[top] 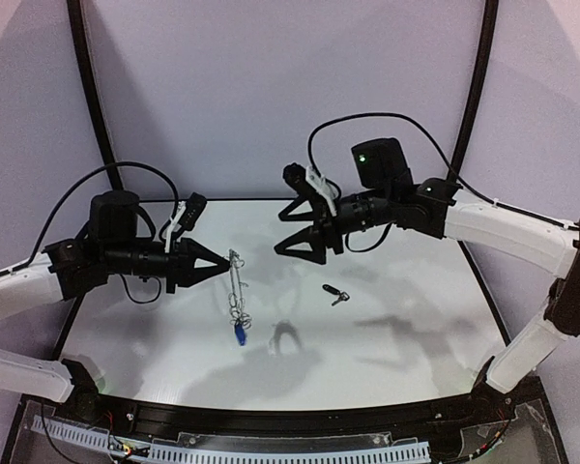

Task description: Put the keys on the keyring

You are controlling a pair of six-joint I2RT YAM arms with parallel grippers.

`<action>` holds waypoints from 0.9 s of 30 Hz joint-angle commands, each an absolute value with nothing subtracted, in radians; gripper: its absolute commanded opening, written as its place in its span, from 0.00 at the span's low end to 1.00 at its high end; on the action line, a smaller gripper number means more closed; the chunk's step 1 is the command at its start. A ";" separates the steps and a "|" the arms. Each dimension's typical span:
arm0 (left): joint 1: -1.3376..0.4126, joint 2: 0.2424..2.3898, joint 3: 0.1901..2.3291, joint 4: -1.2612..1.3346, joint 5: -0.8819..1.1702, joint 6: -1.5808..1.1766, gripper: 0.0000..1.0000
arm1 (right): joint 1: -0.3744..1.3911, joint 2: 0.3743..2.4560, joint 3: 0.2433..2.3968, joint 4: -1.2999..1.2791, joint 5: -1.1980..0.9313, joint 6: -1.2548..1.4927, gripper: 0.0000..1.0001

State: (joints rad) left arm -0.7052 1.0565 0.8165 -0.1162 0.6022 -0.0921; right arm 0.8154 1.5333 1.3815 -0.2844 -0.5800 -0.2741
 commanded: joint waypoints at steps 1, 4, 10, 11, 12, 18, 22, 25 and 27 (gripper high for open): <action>-0.710 1.076 0.869 -0.152 0.642 -0.076 0.01 | 0.906 1.562 1.393 -0.264 -0.740 -0.435 0.81; -0.710 1.094 0.880 -0.149 0.679 -0.068 0.01 | 0.936 1.584 1.397 -0.223 -0.727 -0.407 0.71; -0.714 1.129 0.905 -0.171 0.722 -0.049 0.01 | 0.964 1.642 1.413 -0.106 -0.664 -0.335 0.43; -0.716 1.132 0.906 -0.173 0.724 -0.047 0.01 | 0.968 1.658 1.427 -0.118 -0.662 -0.334 0.41; -0.716 1.132 0.906 -0.173 0.723 -0.047 0.01 | 0.969 1.661 1.431 -0.123 -0.663 -0.336 0.41; -0.726 1.141 0.910 -0.170 0.735 -0.037 0.01 | 0.995 1.716 1.499 -0.237 -0.665 -0.397 0.31; -0.729 1.145 0.917 -0.178 0.746 -0.028 0.01 | 1.005 1.732 1.518 -0.280 -0.661 -0.420 0.22; -0.729 1.141 0.918 -0.184 0.747 -0.018 0.01 | 1.007 1.745 1.539 -0.337 -0.668 -0.430 0.18; -0.730 1.139 0.923 -0.188 0.750 -0.008 0.01 | 1.009 1.756 1.549 -0.365 -0.671 -0.435 0.11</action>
